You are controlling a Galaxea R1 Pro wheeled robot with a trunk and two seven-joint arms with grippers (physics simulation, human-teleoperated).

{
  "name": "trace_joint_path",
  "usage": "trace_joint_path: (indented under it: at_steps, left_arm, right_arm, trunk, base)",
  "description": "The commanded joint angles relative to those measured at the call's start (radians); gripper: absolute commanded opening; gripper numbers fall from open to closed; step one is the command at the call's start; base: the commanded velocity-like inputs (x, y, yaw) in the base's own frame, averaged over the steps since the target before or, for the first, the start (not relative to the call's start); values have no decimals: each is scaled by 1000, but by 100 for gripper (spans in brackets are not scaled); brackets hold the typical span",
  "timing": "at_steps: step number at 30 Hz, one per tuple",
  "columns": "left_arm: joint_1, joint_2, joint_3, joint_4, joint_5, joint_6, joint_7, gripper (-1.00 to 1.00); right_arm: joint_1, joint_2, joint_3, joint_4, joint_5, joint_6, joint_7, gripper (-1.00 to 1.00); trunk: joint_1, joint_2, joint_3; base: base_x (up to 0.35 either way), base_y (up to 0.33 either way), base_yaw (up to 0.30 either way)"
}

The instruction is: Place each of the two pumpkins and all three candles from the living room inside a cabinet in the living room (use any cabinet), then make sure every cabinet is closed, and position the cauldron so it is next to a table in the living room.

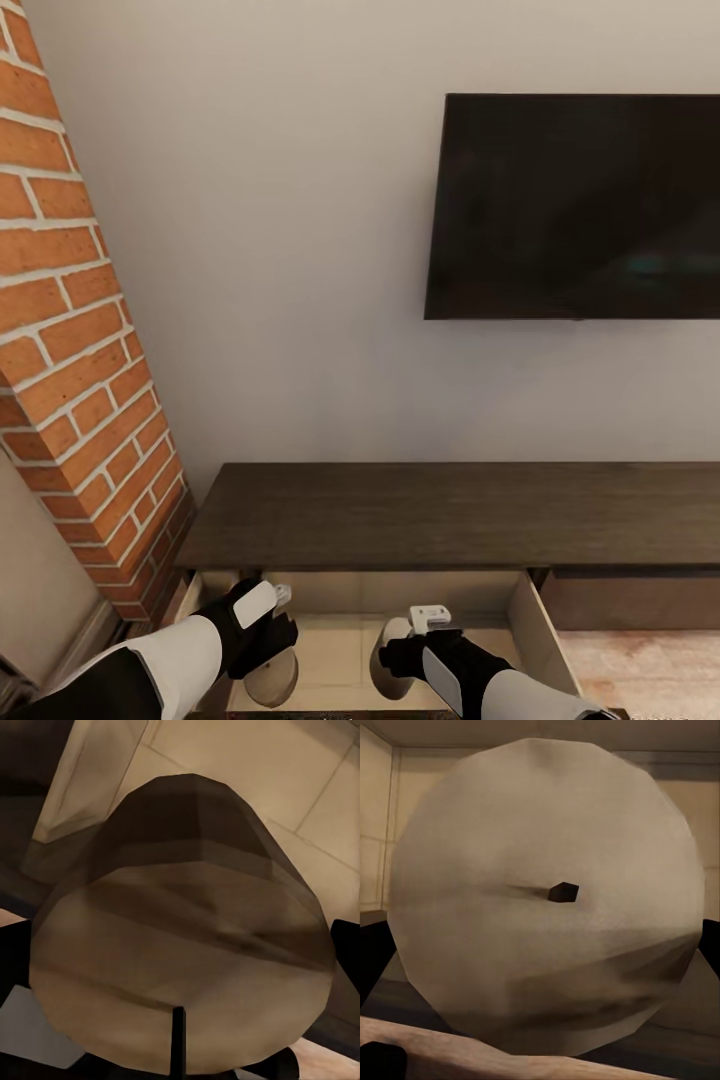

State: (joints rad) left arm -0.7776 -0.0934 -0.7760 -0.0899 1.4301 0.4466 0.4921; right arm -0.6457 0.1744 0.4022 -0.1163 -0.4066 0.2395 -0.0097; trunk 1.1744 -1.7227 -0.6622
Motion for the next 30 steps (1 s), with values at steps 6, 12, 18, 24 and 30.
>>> trace_joint_path:
  at_steps: [6, 12, 18, 24, 30]
  left_arm:
    - [0, 0, 0, 0, 0, 0, 0, -100]
    - [0, 0, 0, -1, 0, 0, 0, -100]
    - [0, 0, 0, 0, 0, 0, -1, -100]
    - [0, 1, 1, -1, 0, 0, 0, -100]
    - [0, 1, 1, -1, 0, -1, 0, -100]
  right_arm:
    - [0, 0, 0, 0, -1, 0, 2, -100]
    - [0, 0, 0, 0, 0, 0, 2, -100]
    - [0, 0, 0, 0, -1, 0, 1, -100]
    - [0, 0, 0, 0, -1, 0, 2, -100]
    - [0, 0, 0, 0, 0, -1, 2, -100]
  trunk:
    - [23, -42, -28]
    - [46, -84, -56]
    - [69, -126, -83]
    - [69, -126, -84]
    - [69, -126, -84]
  base:
    - [0, 0, 0]
    - [0, 0, 0]
    - [0, 0, 0]
    - [0, 0, 0]
    - [0, 0, 0]
